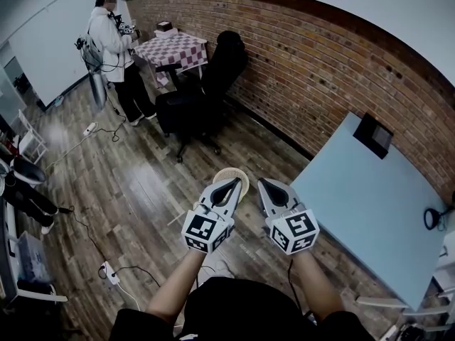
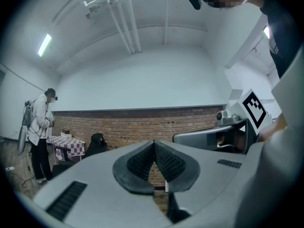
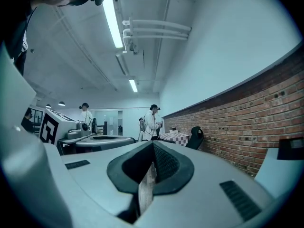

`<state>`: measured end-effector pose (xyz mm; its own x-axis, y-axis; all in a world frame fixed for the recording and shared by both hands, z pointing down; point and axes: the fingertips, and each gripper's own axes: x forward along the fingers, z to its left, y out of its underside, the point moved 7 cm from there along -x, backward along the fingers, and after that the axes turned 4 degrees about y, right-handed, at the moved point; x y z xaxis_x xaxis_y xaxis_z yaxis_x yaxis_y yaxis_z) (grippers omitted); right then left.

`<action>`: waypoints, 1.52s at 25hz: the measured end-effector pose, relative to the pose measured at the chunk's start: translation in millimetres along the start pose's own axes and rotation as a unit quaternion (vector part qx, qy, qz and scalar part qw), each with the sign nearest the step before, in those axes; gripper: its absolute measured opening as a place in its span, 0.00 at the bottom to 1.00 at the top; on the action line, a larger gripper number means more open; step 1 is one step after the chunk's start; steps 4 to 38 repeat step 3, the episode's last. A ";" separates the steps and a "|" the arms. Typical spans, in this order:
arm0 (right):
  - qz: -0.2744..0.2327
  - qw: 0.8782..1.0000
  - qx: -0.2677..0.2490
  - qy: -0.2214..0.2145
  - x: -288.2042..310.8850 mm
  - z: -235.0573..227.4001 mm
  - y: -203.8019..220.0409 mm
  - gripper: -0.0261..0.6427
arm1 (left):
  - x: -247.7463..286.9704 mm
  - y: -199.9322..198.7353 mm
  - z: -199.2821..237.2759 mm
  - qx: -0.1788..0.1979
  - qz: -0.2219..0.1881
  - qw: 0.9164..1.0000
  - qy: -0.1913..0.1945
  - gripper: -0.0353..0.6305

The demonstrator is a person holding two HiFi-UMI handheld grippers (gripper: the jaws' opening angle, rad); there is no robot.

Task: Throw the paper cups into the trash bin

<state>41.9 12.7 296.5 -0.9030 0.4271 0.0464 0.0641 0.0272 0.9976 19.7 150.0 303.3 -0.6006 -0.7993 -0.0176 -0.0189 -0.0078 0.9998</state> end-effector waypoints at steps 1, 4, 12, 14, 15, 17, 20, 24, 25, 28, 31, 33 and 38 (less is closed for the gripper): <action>0.000 1.000 0.001 0.000 -2.7 -0.2 1.0 0.03 | -0.4 0.8 -2.8 0.000 0.002 1.000 0.000 0.07; 0.002 1.000 0.003 -0.001 -7.6 -0.5 3.6 0.03 | -1.4 2.4 -8.1 0.001 0.005 1.000 0.000 0.07; 0.002 1.000 0.003 -0.001 -7.6 -0.5 3.6 0.03 | -1.4 2.4 -8.1 0.001 0.005 1.000 0.000 0.07; 0.002 1.000 0.003 -0.001 -7.6 -0.5 3.6 0.03 | -1.4 2.4 -8.1 0.001 0.005 1.000 0.000 0.07; 0.002 1.000 0.003 -0.001 -7.6 -0.5 3.6 0.03 | -1.4 2.4 -8.1 0.001 0.005 1.000 0.000 0.07; 0.002 1.000 0.003 -0.001 -7.6 -0.5 3.6 0.03 | -1.4 2.4 -8.1 0.001 0.005 1.000 0.000 0.07; 0.002 1.000 0.003 -0.001 -7.6 -0.5 3.6 0.03 | -1.4 2.4 -8.1 0.001 0.005 1.000 0.000 0.07; 0.002 1.000 0.003 -0.001 -7.6 -0.5 3.6 0.03 | -1.4 2.4 -8.1 0.001 0.005 1.000 0.000 0.07; 0.002 1.000 0.003 -0.001 -7.6 -0.5 3.6 0.03 | -1.4 2.4 -8.1 0.001 0.005 1.000 0.000 0.07; 0.002 1.000 0.003 -0.001 -7.6 -0.5 3.6 0.03 | -1.4 2.4 -8.1 0.001 0.005 1.000 0.000 0.07; 0.002 1.000 0.003 -0.001 -7.6 -0.5 3.6 0.03 | -1.4 2.4 -8.1 0.001 0.005 1.000 0.000 0.07; 0.002 1.000 0.003 -0.001 -7.6 -0.5 3.6 0.03 | -1.4 2.4 -8.1 0.001 0.005 1.000 0.000 0.07; 0.002 1.000 0.003 -0.001 -7.6 -0.5 3.6 0.03 | -1.4 2.4 -8.1 0.001 0.005 1.000 0.000 0.07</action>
